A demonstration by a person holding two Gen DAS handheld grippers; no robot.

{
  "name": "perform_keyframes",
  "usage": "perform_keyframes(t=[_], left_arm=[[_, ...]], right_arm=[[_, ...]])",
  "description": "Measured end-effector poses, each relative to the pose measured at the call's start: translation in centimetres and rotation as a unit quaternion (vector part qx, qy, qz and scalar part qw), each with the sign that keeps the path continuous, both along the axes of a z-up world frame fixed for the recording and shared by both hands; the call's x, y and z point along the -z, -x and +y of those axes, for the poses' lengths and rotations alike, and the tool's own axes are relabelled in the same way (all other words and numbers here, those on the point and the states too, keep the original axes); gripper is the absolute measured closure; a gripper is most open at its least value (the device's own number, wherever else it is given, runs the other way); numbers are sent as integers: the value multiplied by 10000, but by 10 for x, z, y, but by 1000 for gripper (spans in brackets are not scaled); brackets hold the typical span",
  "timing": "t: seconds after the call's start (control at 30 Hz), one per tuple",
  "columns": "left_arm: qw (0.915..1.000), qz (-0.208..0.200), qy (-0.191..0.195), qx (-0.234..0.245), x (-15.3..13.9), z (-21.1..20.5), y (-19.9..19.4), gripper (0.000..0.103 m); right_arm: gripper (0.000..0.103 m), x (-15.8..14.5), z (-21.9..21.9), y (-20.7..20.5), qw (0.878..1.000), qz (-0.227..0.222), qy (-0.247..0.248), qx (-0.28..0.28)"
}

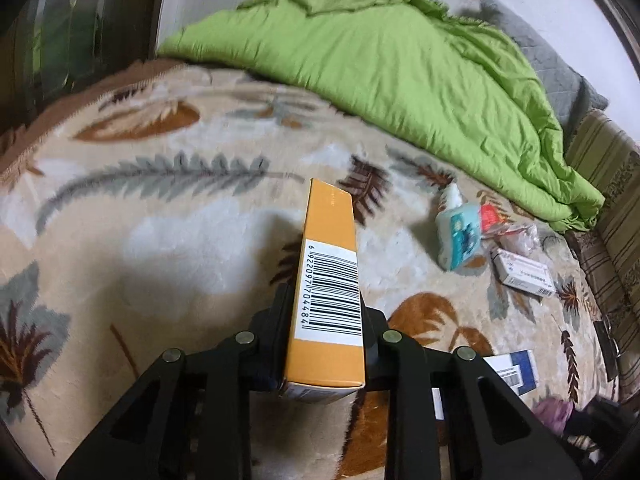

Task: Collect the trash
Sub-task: 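Grasp the purple crumpled wrapper with the right gripper while the left lifts the orange box, then lift the orange box and purple wrapper up off the bed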

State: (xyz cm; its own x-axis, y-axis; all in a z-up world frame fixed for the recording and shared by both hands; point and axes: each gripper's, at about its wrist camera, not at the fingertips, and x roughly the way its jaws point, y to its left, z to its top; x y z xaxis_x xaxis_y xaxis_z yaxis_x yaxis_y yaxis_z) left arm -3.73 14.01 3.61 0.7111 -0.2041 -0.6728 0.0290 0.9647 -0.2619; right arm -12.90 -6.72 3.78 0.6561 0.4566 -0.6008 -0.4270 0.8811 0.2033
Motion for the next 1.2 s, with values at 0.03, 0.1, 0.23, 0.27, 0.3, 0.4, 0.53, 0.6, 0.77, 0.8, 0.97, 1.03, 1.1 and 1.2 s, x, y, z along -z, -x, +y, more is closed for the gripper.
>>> perform_keyframes(t=[0.03,0.1,0.23,0.27,0.3,0.4,0.53,0.6,0.77,0.8,0.97,1.03,1.1,1.2], left_arm=[[9999,-118,-74,10,-4,-2,3,78],[9994,-275,-194,75,-9,-7,7,78],[9989,-324,-302,156,-11,-12,10,78],[9989,-313,-310,156,-11,-12,10,78],[9989,-305,-326,151,-11,-13,10,78],[9988,-309,-352,161,-11,-13,10,78],[9985,-330,-401,188,-11,-16,14,78],[9983,-367,-411,207,-12,-16,16,78],[9978,-412,-445,255,-13,-19,18,78],[9978,-404,-448,263,-13,-20,17,78],[9976,-414,-475,279,-13,-22,18,78],[9977,-407,-456,278,-13,-22,18,78],[9978,-396,-461,270,-13,-22,18,78],[9979,-382,-454,257,-13,-23,19,78]], right_arm=[[77,0,-4,-2,9999,-18,-12,117],[77,-1,-12,-6,9995,-81,-4,310],[77,-4,-17,-10,9987,-91,-75,501],[77,-4,-16,-9,9985,-110,-63,541],[77,-4,-16,-9,9984,-107,-67,547],[77,-3,-16,-13,9981,-94,-79,603],[77,-3,-19,-13,9979,-43,-142,638],[77,-3,-19,-13,9977,-30,-162,651],[77,-4,-21,-13,9973,-37,-182,708],[77,-4,-22,-13,9971,-39,-213,723],[77,-5,-27,-14,9965,23,-370,747],[77,-5,-27,-14,9963,35,-397,757],[77,-6,-28,-13,9963,28,-434,746],[77,-7,-28,-13,9962,9,-461,740]])
